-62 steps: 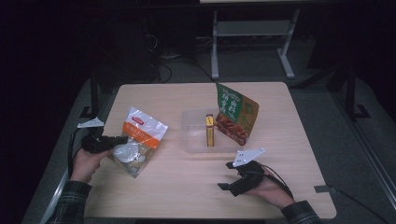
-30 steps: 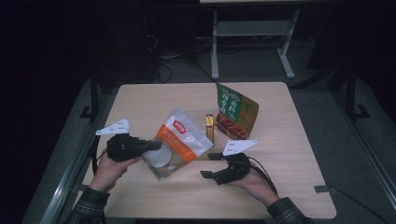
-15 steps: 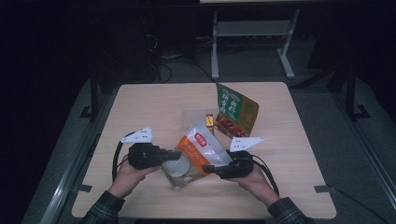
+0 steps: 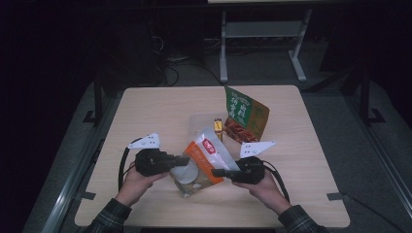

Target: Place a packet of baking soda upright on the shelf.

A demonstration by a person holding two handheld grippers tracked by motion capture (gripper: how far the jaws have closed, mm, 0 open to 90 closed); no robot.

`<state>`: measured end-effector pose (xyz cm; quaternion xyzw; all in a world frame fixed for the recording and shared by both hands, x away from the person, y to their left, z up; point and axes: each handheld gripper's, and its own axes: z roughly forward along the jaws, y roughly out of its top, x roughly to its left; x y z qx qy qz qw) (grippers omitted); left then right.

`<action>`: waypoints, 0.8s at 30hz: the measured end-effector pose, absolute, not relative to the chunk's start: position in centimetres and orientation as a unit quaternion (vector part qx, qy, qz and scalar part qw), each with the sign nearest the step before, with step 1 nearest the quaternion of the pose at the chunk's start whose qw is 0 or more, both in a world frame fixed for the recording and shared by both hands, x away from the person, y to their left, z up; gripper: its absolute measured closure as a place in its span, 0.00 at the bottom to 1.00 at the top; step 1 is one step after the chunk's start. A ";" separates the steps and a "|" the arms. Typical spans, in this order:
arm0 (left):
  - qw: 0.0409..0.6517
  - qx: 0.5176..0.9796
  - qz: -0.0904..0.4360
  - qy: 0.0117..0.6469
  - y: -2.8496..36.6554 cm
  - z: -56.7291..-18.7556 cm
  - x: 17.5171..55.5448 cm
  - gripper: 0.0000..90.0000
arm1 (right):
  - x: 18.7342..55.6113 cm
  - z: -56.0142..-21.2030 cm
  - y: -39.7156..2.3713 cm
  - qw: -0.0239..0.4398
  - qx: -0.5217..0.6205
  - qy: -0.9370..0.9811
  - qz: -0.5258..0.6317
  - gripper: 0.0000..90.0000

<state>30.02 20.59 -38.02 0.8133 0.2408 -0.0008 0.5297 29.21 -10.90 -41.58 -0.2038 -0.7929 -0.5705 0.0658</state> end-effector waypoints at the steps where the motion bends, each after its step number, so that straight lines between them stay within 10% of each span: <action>1: 0.526 0.815 -0.001 0.241 20.6 -38.1 30.0 0.99 | 29.3 -41.5 -10.9 0.071 -0.202 -0.795 -0.568 1.00; 10: 0.504 0.829 0.006 0.244 20.4 -38.9 30.4 0.90 | 29.3 -40.1 -10.6 0.080 -0.175 -0.804 -0.563 1.00; 24: 0.472 0.844 0.025 0.254 21.4 -39.7 30.4 0.48 | 28.6 -38.4 -10.9 0.009 -0.145 -0.832 -0.535 1.00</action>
